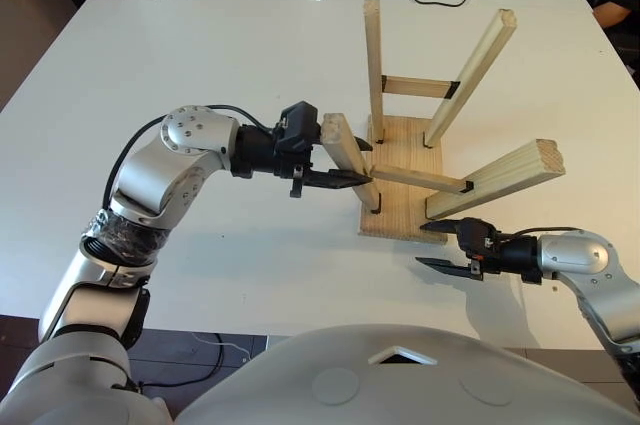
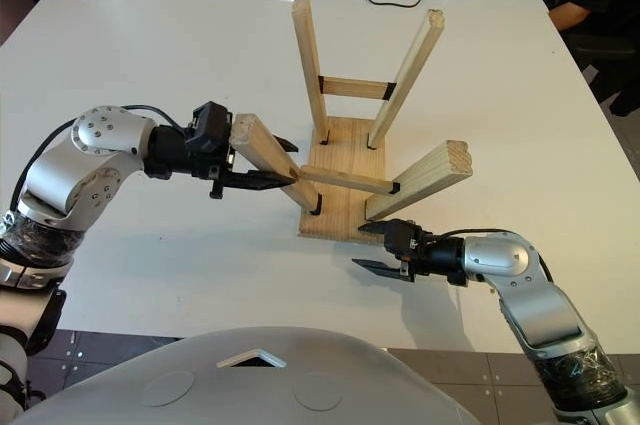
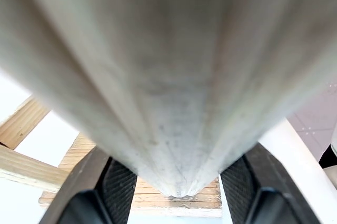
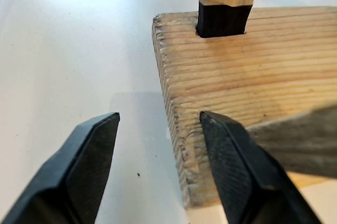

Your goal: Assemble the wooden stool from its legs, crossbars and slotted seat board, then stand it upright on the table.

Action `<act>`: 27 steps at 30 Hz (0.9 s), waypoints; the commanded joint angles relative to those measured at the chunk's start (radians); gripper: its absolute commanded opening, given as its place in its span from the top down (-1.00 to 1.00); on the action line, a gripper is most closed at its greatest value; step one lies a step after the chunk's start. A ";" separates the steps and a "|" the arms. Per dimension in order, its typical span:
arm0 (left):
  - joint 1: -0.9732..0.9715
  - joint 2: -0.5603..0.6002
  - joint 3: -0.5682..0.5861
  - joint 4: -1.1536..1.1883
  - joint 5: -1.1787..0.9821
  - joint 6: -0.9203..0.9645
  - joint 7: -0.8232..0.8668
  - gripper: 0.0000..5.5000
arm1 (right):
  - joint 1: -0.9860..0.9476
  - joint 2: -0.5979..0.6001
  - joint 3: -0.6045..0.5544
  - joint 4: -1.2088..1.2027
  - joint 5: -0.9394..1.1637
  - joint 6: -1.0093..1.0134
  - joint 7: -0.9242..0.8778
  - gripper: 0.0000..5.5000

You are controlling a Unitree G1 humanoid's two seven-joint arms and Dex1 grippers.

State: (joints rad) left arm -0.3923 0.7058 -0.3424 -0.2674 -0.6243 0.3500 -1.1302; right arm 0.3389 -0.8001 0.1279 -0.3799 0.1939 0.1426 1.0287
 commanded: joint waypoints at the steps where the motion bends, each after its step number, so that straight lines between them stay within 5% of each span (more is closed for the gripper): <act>1: 0.130 0.039 -0.201 0.067 0.207 0.090 0.004 0.26 | 0.013 -0.011 0.017 0.051 -0.043 -0.023 -0.013 -0.02; 14: 0.053 -0.017 -0.204 0.163 0.158 0.205 0.045 0.26 | 0.007 -0.042 0.016 0.189 -0.095 -0.119 -0.035 -0.02; 27: 0.019 -0.063 -0.256 0.263 0.210 0.187 0.054 0.26 | -0.053 0.004 -0.016 -0.103 0.109 -0.014 -0.044 -0.02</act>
State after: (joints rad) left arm -0.4993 0.6157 -0.4232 -0.1366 -0.5914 0.3822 -1.0971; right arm 0.3167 -0.8189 0.1470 -0.3790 0.2042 0.0559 1.0001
